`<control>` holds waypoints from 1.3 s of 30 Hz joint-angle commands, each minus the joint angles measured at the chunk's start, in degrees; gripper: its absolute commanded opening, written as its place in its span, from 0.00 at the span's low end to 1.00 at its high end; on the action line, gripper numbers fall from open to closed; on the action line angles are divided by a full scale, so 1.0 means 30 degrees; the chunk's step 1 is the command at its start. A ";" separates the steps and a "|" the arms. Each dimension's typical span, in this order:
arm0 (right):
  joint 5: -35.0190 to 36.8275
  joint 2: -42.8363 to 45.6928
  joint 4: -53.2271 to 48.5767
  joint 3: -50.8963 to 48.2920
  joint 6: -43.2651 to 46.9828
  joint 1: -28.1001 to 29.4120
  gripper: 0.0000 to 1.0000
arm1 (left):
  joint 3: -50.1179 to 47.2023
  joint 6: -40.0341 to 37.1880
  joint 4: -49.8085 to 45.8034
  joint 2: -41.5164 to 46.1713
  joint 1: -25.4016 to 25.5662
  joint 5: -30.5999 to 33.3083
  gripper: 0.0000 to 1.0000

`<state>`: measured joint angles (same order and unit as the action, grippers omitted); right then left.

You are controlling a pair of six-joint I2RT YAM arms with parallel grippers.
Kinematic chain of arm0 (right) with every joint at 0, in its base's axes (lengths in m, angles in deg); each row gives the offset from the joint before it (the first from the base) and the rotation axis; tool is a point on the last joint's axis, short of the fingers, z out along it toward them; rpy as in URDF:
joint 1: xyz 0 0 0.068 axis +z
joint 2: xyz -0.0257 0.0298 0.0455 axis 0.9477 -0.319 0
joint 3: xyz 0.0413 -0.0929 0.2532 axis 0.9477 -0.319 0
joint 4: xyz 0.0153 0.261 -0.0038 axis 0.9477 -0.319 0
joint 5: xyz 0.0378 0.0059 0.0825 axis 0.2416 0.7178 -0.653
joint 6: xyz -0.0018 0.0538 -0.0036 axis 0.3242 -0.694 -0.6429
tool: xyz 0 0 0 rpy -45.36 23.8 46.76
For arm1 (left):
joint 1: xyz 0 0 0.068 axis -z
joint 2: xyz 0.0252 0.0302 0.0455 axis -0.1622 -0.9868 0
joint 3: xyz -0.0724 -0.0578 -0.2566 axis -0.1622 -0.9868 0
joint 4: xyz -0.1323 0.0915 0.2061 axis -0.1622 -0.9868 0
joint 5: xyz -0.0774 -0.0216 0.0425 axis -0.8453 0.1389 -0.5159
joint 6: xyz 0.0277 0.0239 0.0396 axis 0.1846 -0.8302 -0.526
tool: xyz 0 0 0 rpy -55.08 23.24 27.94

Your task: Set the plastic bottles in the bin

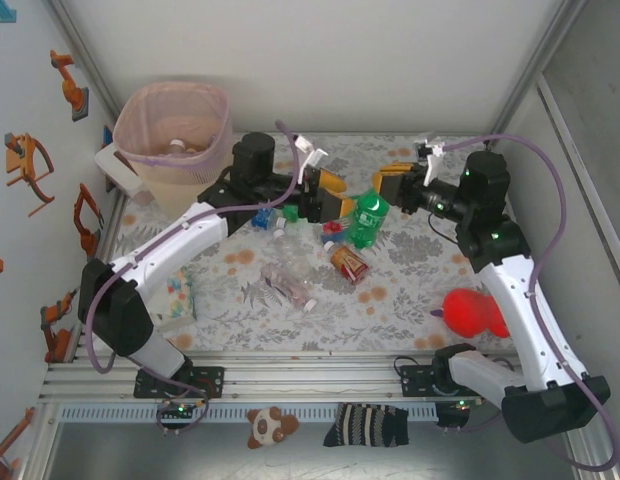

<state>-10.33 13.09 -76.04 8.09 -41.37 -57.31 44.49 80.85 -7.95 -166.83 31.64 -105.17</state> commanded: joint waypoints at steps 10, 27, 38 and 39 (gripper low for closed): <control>-0.1828 0.0751 0.0924 0.1177 0.0850 0.0628 0.08 | 0.1263 -0.2735 -0.0431 -0.0384 0.1746 -0.0435 0.87; -0.2026 0.1415 0.0724 0.1762 0.0707 0.1134 0.07 | 0.1798 -0.5278 -0.1963 -0.0595 0.2832 0.0811 0.69; -0.1197 0.1717 0.0046 0.1817 0.1083 0.1222 0.18 | 0.1782 -0.5286 -0.1890 -0.0541 0.2837 0.0911 0.57; -0.1008 0.1758 -0.0100 0.1832 0.1163 0.1221 0.24 | 0.1748 -0.5286 -0.1905 -0.0495 0.2845 0.1029 0.56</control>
<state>-14.50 16.76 -75.64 11.74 -38.99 -54.29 48.23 66.23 -13.79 -168.14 40.10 -102.66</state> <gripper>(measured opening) 0.288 0.593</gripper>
